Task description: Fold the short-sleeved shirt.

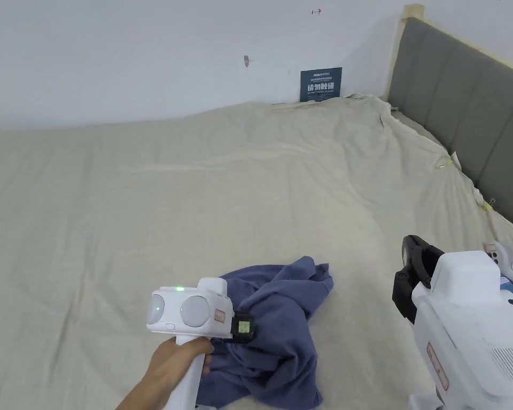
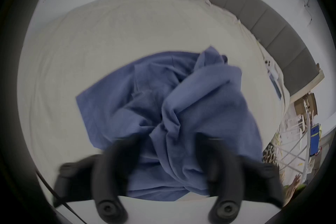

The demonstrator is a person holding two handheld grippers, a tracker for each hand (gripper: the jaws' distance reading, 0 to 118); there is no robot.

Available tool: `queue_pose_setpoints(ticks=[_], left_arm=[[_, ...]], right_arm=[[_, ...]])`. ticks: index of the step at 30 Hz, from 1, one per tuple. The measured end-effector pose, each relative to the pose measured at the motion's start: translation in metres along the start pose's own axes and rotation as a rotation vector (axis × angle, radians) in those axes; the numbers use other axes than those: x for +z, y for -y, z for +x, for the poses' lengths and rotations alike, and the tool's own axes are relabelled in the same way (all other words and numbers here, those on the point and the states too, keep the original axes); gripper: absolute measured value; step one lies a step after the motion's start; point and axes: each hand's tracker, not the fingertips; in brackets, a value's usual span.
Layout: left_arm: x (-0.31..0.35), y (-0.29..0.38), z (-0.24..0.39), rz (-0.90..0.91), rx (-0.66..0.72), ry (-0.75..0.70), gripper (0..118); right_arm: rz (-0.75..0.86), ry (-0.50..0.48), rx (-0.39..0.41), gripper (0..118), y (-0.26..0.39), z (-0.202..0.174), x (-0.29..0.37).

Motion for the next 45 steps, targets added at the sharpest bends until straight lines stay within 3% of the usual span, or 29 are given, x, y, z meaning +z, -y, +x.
queue_pose_setpoints(ticks=[1,2,4,9,16,20,21,24,26,28,45], left_arm=[[0.01,0.0,-0.002,0.045,0.015,0.001,112],[0.021,-0.001,-0.003,0.099,0.026,0.015,118],[0.051,-0.003,-0.007,0.235,0.04,0.05,118],[0.126,-0.007,-0.011,0.452,0.041,-0.015,118],[0.206,0.008,-0.021,0.811,0.033,-0.178,117],[0.222,0.023,-0.03,0.927,0.02,-0.305,113],[0.223,0.028,-0.032,0.952,0.013,-0.34,108],[0.224,0.037,-0.038,0.993,-0.004,-0.418,70],[0.223,0.044,-0.041,0.994,-0.01,-0.454,29],[0.221,0.047,-0.044,1.018,-0.006,-0.505,1],[0.216,0.057,-0.046,0.959,-0.065,-0.486,0]], right_arm=[[0.003,-0.003,0.0,0,-0.001,0.0,0.0],[0.006,-0.006,0.001,0,-0.002,-0.001,0.0],[0.015,-0.011,0.005,0,-0.006,-0.002,-0.001],[0.043,-0.024,0.009,0,-0.017,-0.008,-0.003],[0.087,-0.04,0.016,0,-0.033,-0.017,-0.003],[0.106,-0.047,0.014,0,-0.041,-0.022,-0.002],[0.11,-0.048,0.014,0,-0.042,-0.023,-0.003],[0.122,-0.05,0.018,0,-0.044,-0.026,-0.003],[0.129,-0.051,0.017,0,-0.044,-0.027,-0.004],[0.133,-0.054,0.017,0,-0.044,-0.028,-0.004],[0.142,-0.075,0.021,0,-0.043,-0.037,-0.005]])
